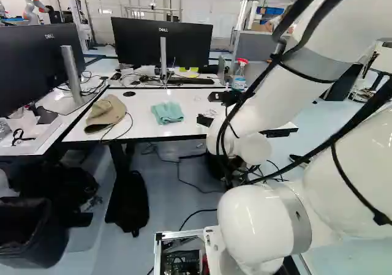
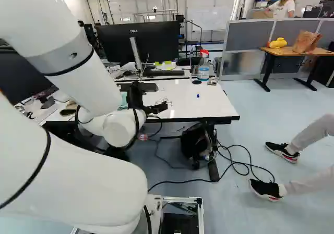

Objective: Clean the table with the green towel

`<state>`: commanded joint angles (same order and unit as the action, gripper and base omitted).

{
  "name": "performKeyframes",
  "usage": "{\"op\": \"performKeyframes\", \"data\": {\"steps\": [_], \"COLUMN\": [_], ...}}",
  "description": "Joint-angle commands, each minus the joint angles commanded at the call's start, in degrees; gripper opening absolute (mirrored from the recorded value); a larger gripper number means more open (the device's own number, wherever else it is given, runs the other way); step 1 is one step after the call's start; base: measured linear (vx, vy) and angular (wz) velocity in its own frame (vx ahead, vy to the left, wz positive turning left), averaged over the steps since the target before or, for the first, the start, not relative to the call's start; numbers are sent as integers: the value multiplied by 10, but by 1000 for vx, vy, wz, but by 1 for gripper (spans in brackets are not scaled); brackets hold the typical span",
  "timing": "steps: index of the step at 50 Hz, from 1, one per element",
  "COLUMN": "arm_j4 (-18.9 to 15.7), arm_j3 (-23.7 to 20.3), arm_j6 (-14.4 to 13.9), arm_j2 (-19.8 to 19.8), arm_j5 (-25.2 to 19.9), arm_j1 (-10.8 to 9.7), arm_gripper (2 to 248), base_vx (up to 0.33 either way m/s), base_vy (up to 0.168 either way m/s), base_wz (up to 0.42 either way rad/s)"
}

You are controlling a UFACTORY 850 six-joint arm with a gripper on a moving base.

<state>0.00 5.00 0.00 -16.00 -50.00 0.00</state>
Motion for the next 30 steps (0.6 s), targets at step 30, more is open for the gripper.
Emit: {"op": "performKeyframes", "data": {"steps": [30], "arm_j4": [0], "arm_j3": [60], "arm_j6": [0], "arm_j2": [25], "arm_j5": [0], "arm_j1": [29], "arm_gripper": [247], "base_vx": [0], "base_vy": [0], "base_wz": [0]}}
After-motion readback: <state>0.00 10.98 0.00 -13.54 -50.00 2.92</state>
